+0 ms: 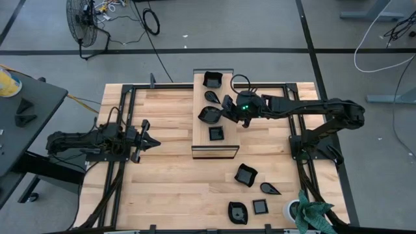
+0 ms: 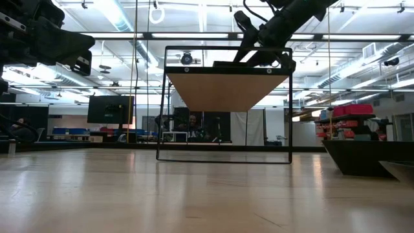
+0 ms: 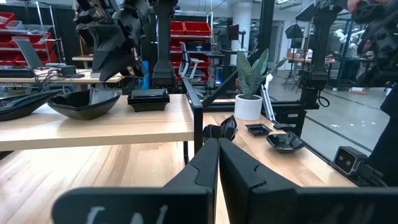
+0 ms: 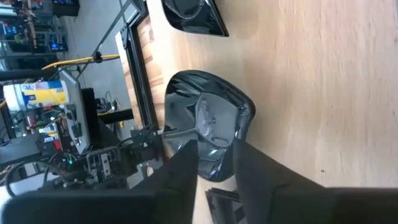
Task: Pick & Place Mini shaped plates
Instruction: Stack the distorted square plate on top of the distorted square plate on the shelf
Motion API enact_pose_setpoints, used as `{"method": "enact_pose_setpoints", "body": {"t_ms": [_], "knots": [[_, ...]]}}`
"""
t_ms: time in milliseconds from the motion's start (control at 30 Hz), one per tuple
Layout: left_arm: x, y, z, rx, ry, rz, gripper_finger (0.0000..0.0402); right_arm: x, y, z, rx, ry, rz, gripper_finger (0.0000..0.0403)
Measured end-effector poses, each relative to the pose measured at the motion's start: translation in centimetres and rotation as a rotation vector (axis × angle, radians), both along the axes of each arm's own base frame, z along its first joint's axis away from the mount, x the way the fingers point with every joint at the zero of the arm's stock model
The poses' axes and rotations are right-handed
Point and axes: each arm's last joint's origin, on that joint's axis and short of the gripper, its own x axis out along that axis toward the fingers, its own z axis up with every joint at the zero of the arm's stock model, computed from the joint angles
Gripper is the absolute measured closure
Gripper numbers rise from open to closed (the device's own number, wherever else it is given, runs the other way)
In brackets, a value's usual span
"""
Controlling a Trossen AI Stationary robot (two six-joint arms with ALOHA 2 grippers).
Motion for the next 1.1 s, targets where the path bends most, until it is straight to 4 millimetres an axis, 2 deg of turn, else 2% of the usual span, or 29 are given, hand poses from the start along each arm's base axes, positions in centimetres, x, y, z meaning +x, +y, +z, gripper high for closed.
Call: {"method": "enact_pose_setpoints", "body": {"t_ms": [133, 300, 467, 667, 867, 1100], "knots": [[0.0, 0.0, 0.0, 0.000, 0.000, 0.000, 0.0383, -0.6, 0.1, 0.9, -0.027, -0.023, 0.016, 0.0267], [0.0, 0.0, 0.0, 0.000, 0.000, 0.000, 0.0383, -1.7, 0.3, 2.5, -0.192, -0.033, 0.124, 0.0243], [0.0, 0.0, 0.0, 0.000, 0.000, 0.000, 0.0383, -3.4, 0.7, 4.1, -0.397, -0.005, 0.258, 0.0239], [0.0, 0.0, 0.0, 0.000, 0.000, 0.000, 0.0383, -6.4, 1.3, 5.5, -0.645, 0.092, 0.464, 0.0248], [0.0, 0.0, 0.0, 0.000, 0.000, 0.000, 0.0383, -9.1, 1.9, 5.5, -0.729, 0.233, 0.641, 0.0255], [0.0, 0.0, 0.0, 0.000, 0.000, 0.000, 0.0383, -10.2, 2.8, 4.3, -0.750, 0.364, 0.857, 0.0257]]}}
